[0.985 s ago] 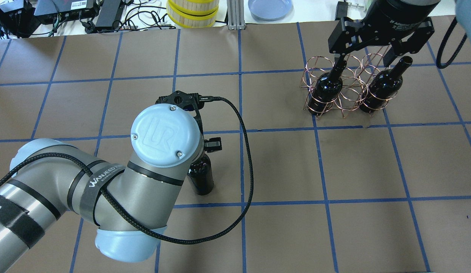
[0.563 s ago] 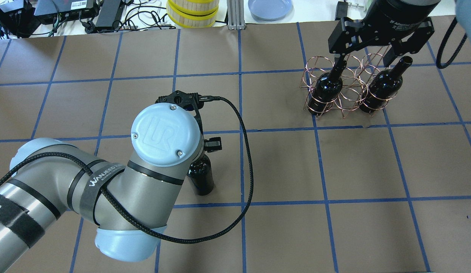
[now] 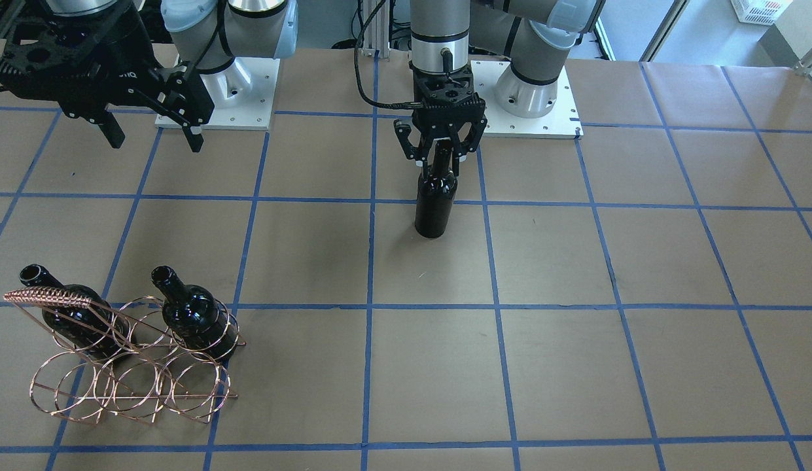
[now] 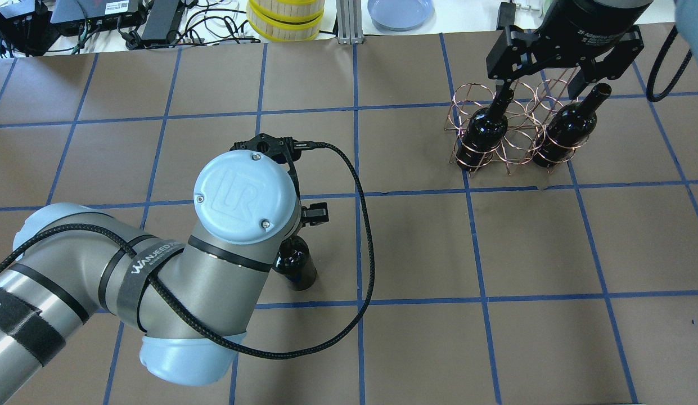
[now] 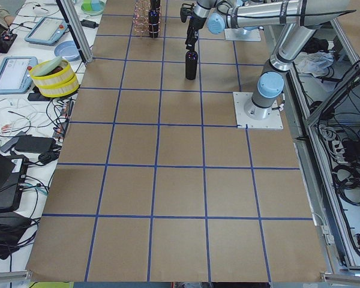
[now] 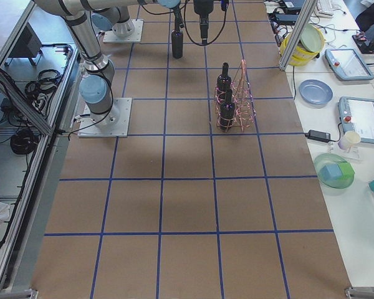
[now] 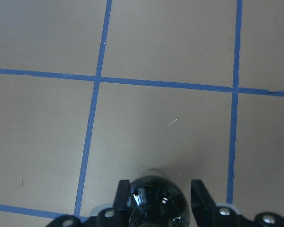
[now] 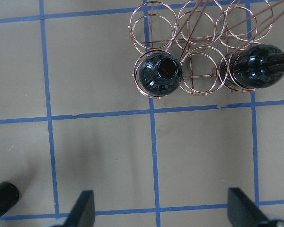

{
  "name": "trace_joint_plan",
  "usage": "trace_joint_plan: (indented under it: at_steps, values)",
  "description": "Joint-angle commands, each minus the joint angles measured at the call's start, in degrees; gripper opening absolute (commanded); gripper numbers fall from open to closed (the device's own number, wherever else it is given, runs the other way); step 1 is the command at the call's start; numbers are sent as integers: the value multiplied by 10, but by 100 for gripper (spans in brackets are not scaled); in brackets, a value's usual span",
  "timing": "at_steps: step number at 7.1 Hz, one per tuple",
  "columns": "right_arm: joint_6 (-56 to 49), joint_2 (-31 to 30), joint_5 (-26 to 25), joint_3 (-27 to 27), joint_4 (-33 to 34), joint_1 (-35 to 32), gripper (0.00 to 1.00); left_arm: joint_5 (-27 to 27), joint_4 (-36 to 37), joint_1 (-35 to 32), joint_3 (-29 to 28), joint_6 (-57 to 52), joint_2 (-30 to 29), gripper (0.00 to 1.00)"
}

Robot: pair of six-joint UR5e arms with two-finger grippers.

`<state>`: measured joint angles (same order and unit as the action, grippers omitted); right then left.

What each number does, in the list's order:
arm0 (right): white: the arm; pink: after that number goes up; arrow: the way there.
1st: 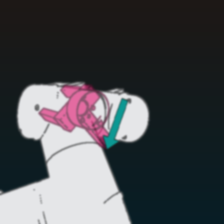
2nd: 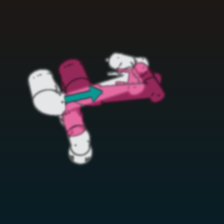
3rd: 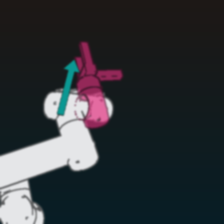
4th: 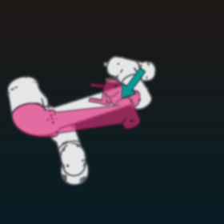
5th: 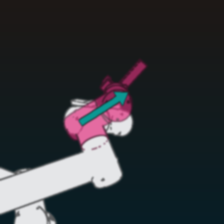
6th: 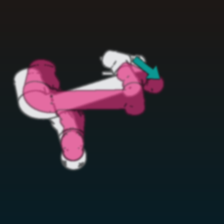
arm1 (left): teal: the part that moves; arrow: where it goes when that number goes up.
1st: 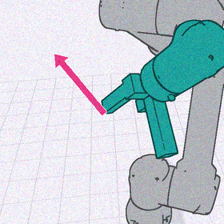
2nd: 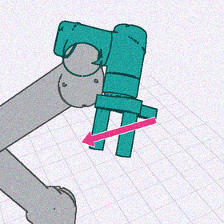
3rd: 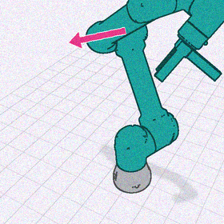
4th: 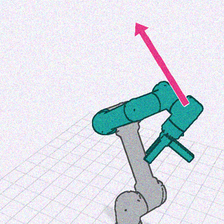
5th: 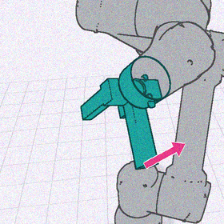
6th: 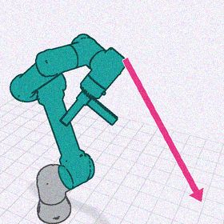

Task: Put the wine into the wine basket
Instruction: 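Withdraw the left arm to rest while the right arm moves toward the bottle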

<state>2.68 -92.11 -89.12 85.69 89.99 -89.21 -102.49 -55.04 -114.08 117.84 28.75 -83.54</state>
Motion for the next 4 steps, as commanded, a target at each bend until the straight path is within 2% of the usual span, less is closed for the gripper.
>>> trace_joint_plan:
  at_steps: [1, 2, 3, 4]
  values:
    - [0, 0, 0, 0, -1, 0, 100, 2, -84, 13, -49, -7, 0, 82]
    - [0, 0, 0, 0, -1, 0, 100, 31, -168, 35, -105, -6, 0, 89]
    - [0, 0, 0, 1, 0, 0, 100, 65, -240, 58, -163, -7, 0, 92]
    - [7, 0, 3, 0, 3, -3, 100, 78, -277, 85, -202, -11, 0, 97]
